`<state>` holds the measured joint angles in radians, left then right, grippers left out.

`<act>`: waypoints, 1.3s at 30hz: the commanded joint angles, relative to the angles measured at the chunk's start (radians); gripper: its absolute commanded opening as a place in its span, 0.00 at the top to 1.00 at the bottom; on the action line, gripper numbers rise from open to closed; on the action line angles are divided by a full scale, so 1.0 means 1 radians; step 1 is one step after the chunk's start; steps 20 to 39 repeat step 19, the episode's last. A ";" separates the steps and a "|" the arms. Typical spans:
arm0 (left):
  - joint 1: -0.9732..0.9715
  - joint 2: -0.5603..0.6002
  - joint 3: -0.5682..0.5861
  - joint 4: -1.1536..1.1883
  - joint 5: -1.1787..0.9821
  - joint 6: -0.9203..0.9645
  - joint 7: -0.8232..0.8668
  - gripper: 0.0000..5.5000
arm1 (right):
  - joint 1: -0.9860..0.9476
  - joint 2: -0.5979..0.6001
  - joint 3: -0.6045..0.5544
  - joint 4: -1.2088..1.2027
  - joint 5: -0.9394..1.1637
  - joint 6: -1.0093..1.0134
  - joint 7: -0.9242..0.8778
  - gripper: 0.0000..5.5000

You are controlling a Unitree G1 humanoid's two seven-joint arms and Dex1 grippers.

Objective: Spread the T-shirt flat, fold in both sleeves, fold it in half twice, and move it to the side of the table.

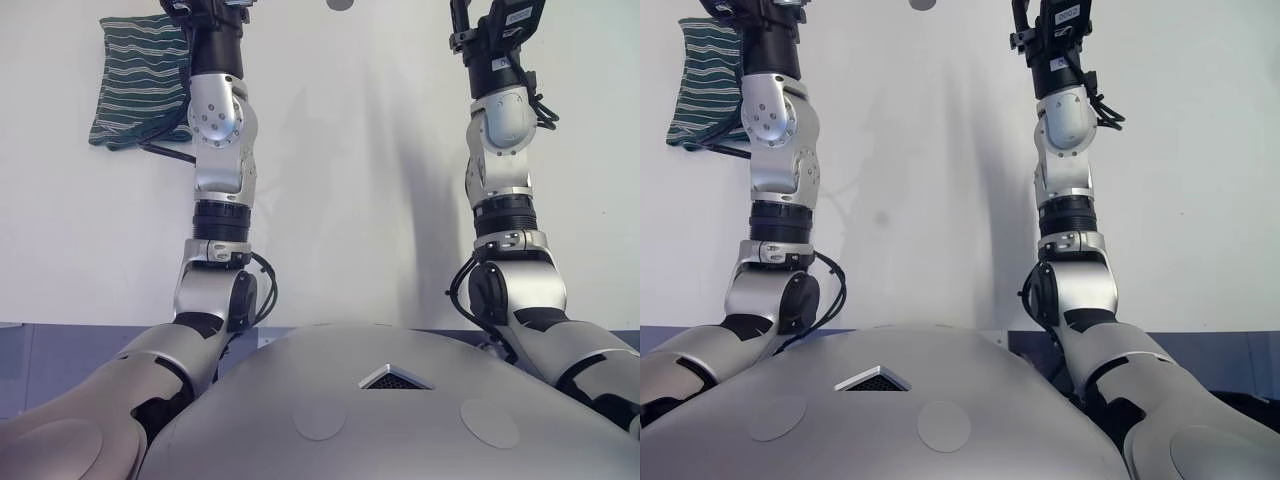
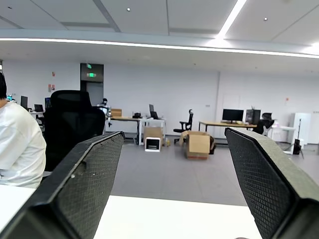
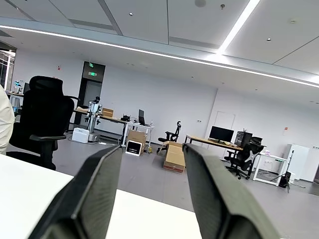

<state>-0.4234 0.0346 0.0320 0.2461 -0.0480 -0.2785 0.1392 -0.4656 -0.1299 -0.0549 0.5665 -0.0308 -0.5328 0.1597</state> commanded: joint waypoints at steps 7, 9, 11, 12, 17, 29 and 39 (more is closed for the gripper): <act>0.030 0.004 0.017 0.068 0.095 0.201 0.067 0.32 | -0.006 -0.006 0.017 0.028 -0.004 0.067 0.008 0.59; 0.024 -0.016 0.033 0.087 0.051 0.204 0.043 0.32 | 0.001 0.000 0.020 0.023 -0.004 0.075 0.004 0.59; 0.022 -0.019 0.024 0.080 0.065 0.206 0.039 0.32 | 0.010 0.004 0.022 0.010 0.001 0.082 0.002 0.59; 0.022 -0.016 0.018 0.067 0.080 0.205 0.044 0.32 | 0.013 0.004 0.021 0.006 0.002 0.083 -0.001 0.59; 0.010 -0.007 0.015 0.003 0.097 0.164 0.038 0.32 | 0.005 0.009 0.002 -0.013 0.020 0.051 -0.016 0.59; -0.025 0.003 0.020 -0.024 0.087 0.118 0.016 0.32 | -0.018 0.013 -0.008 -0.028 0.025 0.031 -0.033 0.59; -0.025 0.003 0.020 -0.024 0.087 0.118 0.016 0.32 | -0.018 0.013 -0.008 -0.028 0.025 0.031 -0.033 0.59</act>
